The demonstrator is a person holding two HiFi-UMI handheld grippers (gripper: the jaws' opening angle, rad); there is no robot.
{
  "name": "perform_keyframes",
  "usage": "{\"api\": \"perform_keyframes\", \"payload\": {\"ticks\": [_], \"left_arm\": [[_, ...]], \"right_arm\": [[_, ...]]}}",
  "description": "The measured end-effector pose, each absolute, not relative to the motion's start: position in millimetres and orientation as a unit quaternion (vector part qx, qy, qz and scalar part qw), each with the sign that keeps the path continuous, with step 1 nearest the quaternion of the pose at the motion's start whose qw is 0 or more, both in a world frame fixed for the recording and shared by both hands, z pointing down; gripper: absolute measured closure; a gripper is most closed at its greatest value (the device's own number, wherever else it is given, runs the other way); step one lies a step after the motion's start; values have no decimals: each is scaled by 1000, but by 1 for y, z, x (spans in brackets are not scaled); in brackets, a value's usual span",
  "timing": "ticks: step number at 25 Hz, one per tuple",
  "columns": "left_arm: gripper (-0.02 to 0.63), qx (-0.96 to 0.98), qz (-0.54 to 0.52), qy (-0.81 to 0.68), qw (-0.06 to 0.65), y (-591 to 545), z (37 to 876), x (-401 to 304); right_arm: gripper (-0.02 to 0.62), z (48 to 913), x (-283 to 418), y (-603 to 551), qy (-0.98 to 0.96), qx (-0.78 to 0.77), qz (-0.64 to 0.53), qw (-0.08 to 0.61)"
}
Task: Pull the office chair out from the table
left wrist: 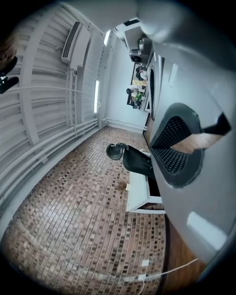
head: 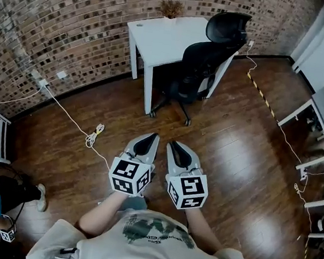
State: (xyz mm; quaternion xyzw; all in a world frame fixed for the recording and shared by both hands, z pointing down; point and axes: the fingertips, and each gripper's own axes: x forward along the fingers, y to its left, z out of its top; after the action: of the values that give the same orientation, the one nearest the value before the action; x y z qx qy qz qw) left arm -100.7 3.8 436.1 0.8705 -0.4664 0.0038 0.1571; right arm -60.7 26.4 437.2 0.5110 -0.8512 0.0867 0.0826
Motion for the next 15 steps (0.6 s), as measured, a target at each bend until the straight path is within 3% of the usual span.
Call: {"api": "perform_keyframes", "payload": {"ticks": [15], "left_arm": [[589, 894, -14, -419, 159, -110, 425, -164]], "right_arm": [[557, 432, -125, -86, -823, 556, 93, 71]]}}
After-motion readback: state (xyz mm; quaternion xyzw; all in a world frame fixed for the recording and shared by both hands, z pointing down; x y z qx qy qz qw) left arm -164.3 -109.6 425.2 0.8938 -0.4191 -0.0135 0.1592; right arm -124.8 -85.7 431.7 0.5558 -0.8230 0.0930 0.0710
